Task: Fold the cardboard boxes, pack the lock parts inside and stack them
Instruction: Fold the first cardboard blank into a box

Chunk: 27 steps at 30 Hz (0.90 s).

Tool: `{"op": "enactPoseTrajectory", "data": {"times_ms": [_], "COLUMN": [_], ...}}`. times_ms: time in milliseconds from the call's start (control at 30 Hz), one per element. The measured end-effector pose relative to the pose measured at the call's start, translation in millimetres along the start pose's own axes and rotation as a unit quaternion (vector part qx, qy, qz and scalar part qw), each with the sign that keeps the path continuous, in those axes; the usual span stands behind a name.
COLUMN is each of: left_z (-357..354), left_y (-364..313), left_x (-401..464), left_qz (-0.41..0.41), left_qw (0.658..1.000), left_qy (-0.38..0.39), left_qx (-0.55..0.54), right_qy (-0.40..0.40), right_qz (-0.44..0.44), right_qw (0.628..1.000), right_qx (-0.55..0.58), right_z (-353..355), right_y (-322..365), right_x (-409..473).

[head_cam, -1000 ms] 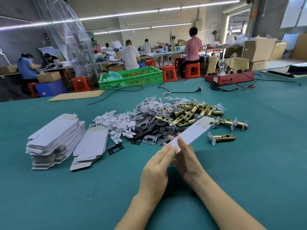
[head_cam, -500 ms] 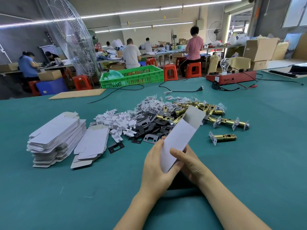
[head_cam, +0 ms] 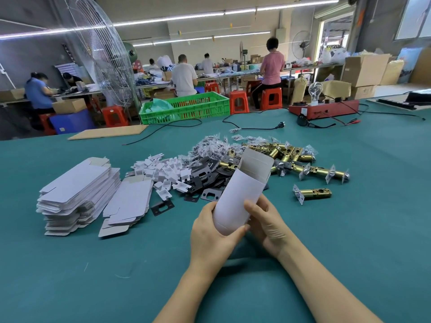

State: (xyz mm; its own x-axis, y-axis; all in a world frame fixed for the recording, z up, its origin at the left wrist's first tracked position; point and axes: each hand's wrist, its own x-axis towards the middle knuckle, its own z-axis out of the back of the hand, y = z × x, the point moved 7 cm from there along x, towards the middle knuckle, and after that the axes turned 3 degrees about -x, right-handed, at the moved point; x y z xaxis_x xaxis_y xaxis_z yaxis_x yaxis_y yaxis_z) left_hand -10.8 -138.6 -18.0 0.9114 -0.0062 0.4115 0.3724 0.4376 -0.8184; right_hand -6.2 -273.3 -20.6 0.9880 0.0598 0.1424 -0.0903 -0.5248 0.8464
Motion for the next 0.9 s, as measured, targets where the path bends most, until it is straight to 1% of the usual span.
{"op": "enactPoseTrajectory", "data": {"times_ms": [100, 167, 267, 333, 433, 533, 600, 700, 767, 833, 900], "left_z": [0.5, -1.1, -2.2, -0.7, -0.6, -1.5, -2.3, -1.3, 1.2, 0.4, -2.0], "left_y": [-1.4, -1.7, -4.8, -5.3, -4.6, -5.0, -5.8, -4.1, -1.9, -0.9, -2.4], "left_x": [-1.2, -1.1, -1.0, -0.9, -1.2, -1.1, 0.2, 3.2, 5.4, 6.9, 6.6], "left_qz": [-0.001, -0.01, -0.034, -0.032, -0.026, -0.028, -0.03, -0.031, -0.01, 0.012, 0.013], "left_qw": [1.0, 0.999, 0.998, 0.998, 0.997, 0.998, 0.999, 0.998, 0.993, 0.984, 0.981], "left_qy": [-0.025, -0.028, -0.029, -0.04, -0.045, -0.038, -0.023, -0.011, -0.008, 0.014, 0.032], "left_qx": [0.015, 0.025, 0.04, 0.047, 0.059, 0.05, 0.023, -0.05, -0.115, -0.174, -0.192], "right_qy": [-0.027, -0.051, -0.078, -0.09, -0.101, -0.094, -0.084, -0.073, -0.065, -0.056, -0.057], "right_qz": [0.013, 0.023, 0.045, 0.066, 0.101, 0.112, 0.115, 0.124, 0.124, 0.117, 0.107], "right_qw": [1.0, 0.998, 0.994, 0.988, 0.978, 0.975, 0.974, 0.972, 0.971, 0.97, 0.972], "right_qx": [-0.007, -0.016, -0.063, -0.103, -0.153, -0.168, -0.176, -0.186, -0.196, -0.208, -0.201], "right_z": [1.6, 4.1, 4.0, 1.6, -2.4, -6.1, -7.9, -7.3, -6.6, -7.2, -7.5], "right_y": [-0.5, 0.3, 4.9, 8.3, 12.1, 11.8, 12.8, 17.8, 21.1, 20.9, 19.9], "right_x": [1.5, 1.8, 0.3, -0.6, -2.8, -3.5, -3.3, -3.4, -4.1, -4.6, -5.8]}}
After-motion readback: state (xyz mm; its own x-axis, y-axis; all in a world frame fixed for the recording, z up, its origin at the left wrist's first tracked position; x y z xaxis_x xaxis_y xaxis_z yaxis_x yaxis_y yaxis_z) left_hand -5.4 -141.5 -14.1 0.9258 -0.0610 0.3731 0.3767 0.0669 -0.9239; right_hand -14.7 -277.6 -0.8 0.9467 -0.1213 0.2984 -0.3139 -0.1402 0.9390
